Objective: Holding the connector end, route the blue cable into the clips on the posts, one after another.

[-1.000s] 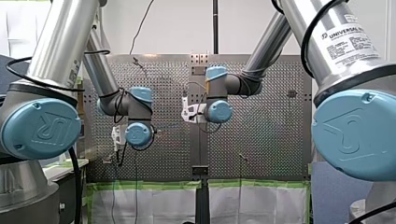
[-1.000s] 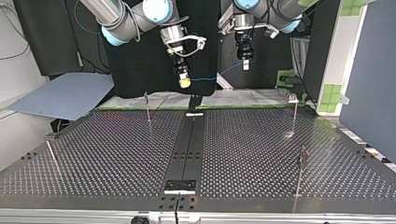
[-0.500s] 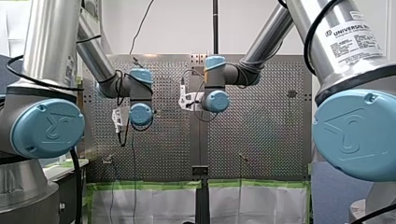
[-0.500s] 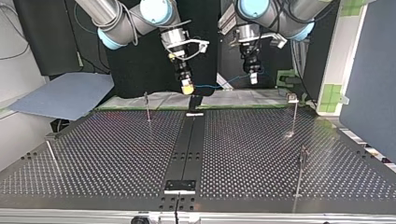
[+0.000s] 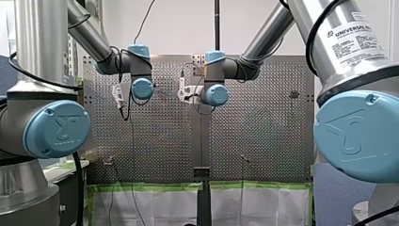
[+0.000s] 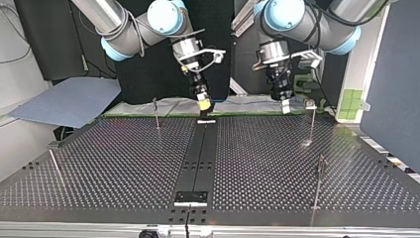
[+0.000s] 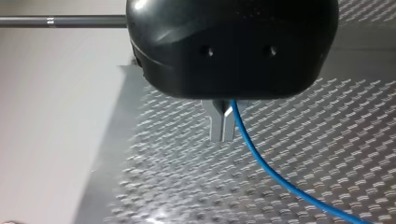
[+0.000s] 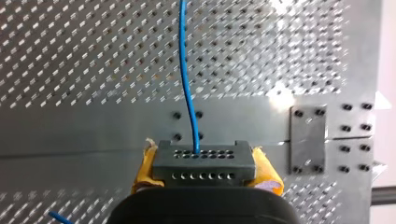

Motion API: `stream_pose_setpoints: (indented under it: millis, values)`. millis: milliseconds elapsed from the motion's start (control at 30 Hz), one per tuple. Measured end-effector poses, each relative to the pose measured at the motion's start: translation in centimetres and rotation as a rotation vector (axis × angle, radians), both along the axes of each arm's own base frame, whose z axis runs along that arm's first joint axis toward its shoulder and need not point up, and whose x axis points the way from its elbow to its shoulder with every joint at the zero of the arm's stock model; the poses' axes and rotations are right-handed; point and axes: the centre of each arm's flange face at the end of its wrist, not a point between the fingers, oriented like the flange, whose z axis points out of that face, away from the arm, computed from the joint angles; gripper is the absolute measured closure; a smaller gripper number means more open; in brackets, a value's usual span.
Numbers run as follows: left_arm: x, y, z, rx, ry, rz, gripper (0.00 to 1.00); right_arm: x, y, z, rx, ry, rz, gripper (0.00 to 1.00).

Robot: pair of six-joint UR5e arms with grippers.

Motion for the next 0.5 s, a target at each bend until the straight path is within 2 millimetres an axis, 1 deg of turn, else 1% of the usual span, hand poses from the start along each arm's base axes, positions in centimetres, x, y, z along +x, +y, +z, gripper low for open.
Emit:
stream_pose_setpoints:
  millis: [33, 133, 233, 333, 433, 500]
  values:
    - [0.3, 0.3, 0.9, -0.002, -0.011, 0.002, 1.00, 0.2, -0.1, 0.4, -0.002, -0.005, 0.007, 1.00]
    - [0.7, 1.3, 2.6, -0.002, -0.027, 0.004, 1.00, 1.0, -0.4, 1.7, -0.012, -0.019, 0.022, 1.00]
    - [0.7, 2.4, 3.8, 0.003, -0.033, 0.007, 1.00, 1.6, -0.5, 2.7, -0.022, -0.031, 0.031, 1.00]
    - [0.6, 3.7, 4.8, 0.009, -0.032, 0.029, 1.00, 2.2, -0.7, 3.6, -0.032, -0.043, 0.037, 1.00]
    - [0.6, 4.8, 5.1, 0.024, -0.018, 0.057, 1.00, 2.8, -0.8, 4.4, -0.036, -0.049, 0.044, 1.00]
    - [0.6, 5.2, 5.3, 0.032, -0.012, 0.068, 1.00, 3.3, -0.8, 4.8, -0.034, -0.049, 0.050, 1.00]
